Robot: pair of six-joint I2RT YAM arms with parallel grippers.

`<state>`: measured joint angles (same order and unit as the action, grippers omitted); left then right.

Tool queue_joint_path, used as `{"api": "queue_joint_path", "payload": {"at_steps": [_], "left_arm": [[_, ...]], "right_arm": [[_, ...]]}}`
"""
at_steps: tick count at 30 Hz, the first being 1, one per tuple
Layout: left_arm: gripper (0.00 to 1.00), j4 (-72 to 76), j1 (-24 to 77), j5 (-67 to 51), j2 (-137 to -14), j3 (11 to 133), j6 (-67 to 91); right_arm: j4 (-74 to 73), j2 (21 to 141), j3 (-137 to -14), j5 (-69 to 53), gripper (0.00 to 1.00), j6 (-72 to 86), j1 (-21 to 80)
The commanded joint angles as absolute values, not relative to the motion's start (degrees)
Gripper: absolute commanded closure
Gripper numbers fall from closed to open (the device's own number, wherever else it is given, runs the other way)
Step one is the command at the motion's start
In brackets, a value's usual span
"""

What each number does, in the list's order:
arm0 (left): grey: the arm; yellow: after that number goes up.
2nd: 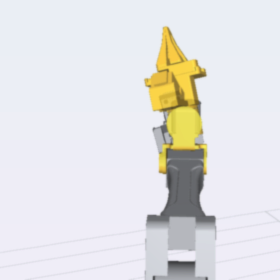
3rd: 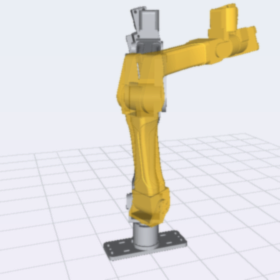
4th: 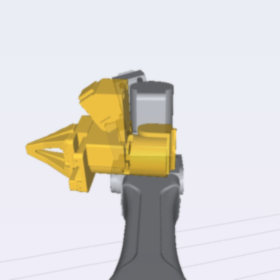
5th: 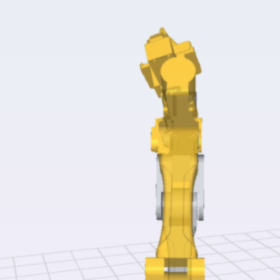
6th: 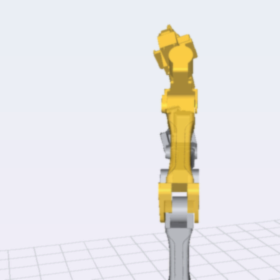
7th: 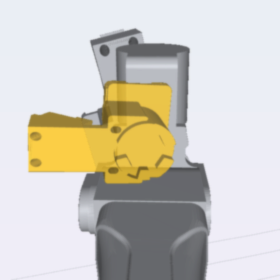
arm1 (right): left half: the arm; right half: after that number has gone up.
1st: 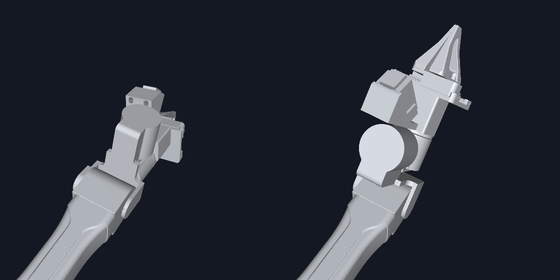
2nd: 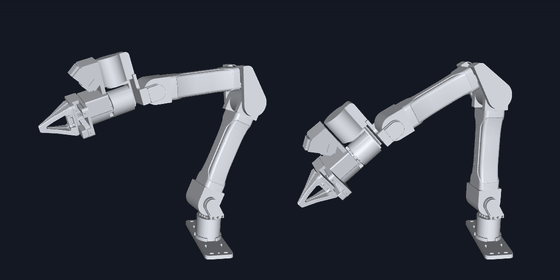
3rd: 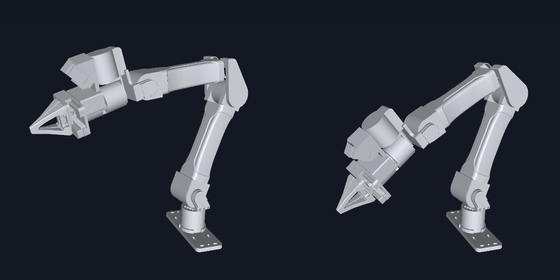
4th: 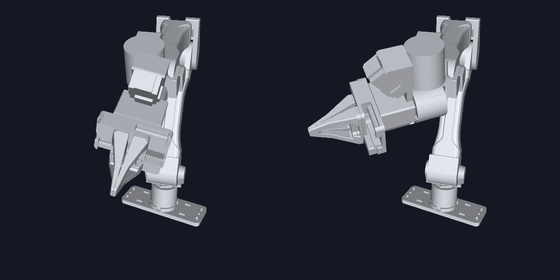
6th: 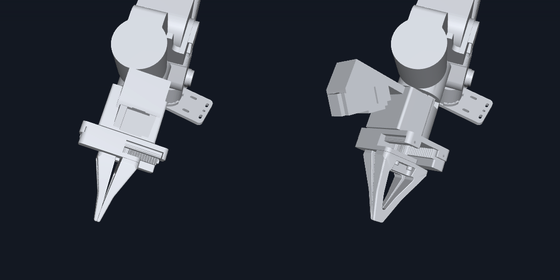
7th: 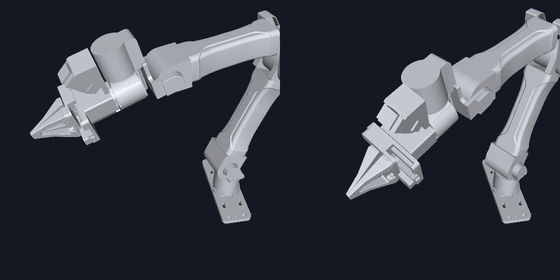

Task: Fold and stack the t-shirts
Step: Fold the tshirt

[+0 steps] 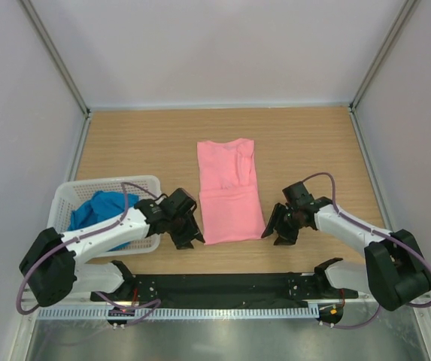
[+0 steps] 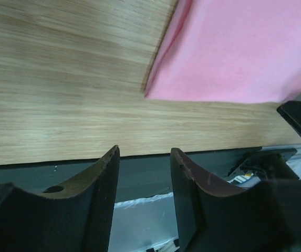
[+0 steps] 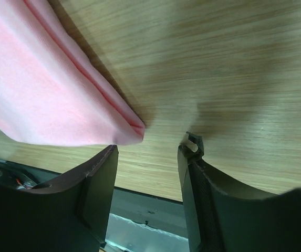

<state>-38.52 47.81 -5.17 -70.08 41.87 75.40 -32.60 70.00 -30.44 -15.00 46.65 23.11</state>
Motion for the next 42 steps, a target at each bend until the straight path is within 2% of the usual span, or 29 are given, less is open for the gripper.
{"api": "queue_joint_path", "payload": {"at_steps": [1, 5, 12, 24, 37, 42], "left_arm": [[0.55, -34.9, 48.7, -3.0, -73.4, 43.0, 80.3], [0.49, -31.4, 49.6, -2.8, -76.5, 41.7, 83.6], [0.47, -28.0, 49.6, -2.4, -80.4, 41.4, 85.4], [0.57, -27.4, 49.7, -2.7, -87.4, 41.6, 86.0], [0.92, -28.4, 49.7, -0.9, -89.7, 45.2, 81.6], [0.99, -29.8, 49.7, -0.8, -90.4, 47.1, 80.4]], "right_arm": [[-27.9, 69.0, -29.3, -12.7, 0.45, 50.8, 22.8], [-26.7, 69.2, -29.1, -13.8, 0.45, 51.0, 22.5], [-29.9, 69.4, -31.0, -14.4, 0.42, 46.4, 22.2], [-29.3, 69.1, -29.5, -17.5, 0.39, 44.2, 21.9], [-23.6, 68.9, -25.8, -19.0, 0.37, 49.9, 21.8], [-20.8, 68.6, -23.7, -18.4, 0.37, 53.5, 21.7]]}}
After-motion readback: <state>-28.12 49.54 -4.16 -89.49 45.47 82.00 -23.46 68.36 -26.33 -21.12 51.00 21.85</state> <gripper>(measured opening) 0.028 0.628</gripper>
